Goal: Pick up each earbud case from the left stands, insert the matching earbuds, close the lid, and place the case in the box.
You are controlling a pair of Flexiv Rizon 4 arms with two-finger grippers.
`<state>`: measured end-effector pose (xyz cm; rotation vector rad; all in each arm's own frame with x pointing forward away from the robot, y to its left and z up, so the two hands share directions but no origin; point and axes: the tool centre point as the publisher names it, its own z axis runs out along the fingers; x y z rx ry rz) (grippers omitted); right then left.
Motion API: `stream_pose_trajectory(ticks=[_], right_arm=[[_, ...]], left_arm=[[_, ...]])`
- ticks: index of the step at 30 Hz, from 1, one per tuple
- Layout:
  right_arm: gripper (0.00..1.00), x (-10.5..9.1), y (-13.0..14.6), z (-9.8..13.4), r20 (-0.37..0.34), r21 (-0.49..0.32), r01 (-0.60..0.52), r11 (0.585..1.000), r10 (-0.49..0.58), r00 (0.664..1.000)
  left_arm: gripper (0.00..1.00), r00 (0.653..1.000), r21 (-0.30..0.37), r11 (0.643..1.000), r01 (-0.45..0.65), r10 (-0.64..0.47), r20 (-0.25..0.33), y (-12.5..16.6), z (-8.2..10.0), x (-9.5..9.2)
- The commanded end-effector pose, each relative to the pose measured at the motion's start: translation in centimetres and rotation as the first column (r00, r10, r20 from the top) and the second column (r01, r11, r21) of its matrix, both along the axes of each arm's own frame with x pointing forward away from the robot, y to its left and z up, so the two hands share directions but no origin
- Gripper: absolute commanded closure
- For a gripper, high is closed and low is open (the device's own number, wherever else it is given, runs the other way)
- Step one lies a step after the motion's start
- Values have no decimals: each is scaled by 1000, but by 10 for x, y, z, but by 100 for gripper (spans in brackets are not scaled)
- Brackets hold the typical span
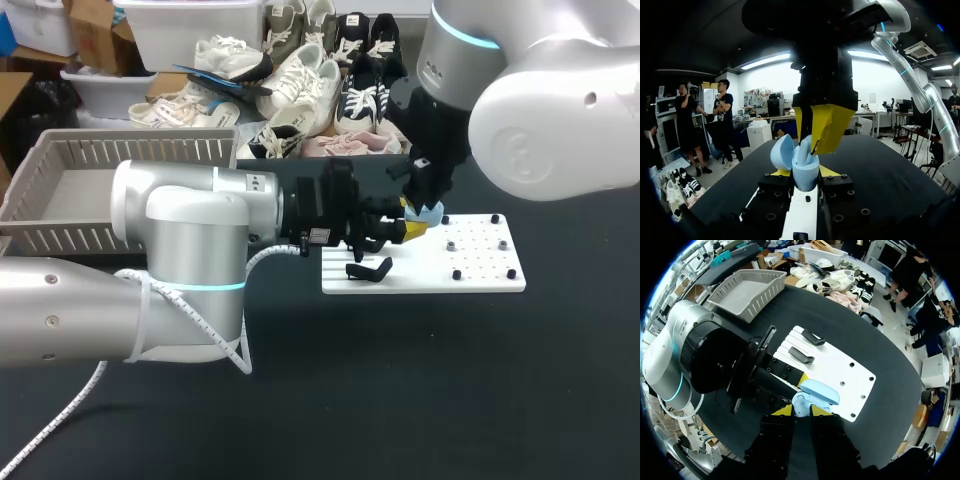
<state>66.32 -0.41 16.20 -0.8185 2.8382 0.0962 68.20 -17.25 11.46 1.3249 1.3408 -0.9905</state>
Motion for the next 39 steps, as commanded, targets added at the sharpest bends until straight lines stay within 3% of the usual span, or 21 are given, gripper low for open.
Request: stream_pose_trajectory(ticks=[1, 31, 33, 39], right_arm=[[100, 1, 1, 0, -1, -1, 0, 1000, 0, 1000], [100, 5, -1, -1, -17, -32, -13, 999, 12, 1000], [84, 5, -1, -1, -17, -32, -13, 999, 13, 1000], [71, 5, -1, -1, -16, -33, -11, 999, 11, 1000]], left_arm=[[100, 1000, -2, 1000, -1, 1, 1, 0, 0, 0], [100, 1000, -2, 1000, -1, 1, 1, 0, 0, 0], [100, 1000, -2, 1000, -1, 1, 1, 0, 0, 0], [100, 1000, -2, 1000, -1, 1, 1, 0, 0, 0]])
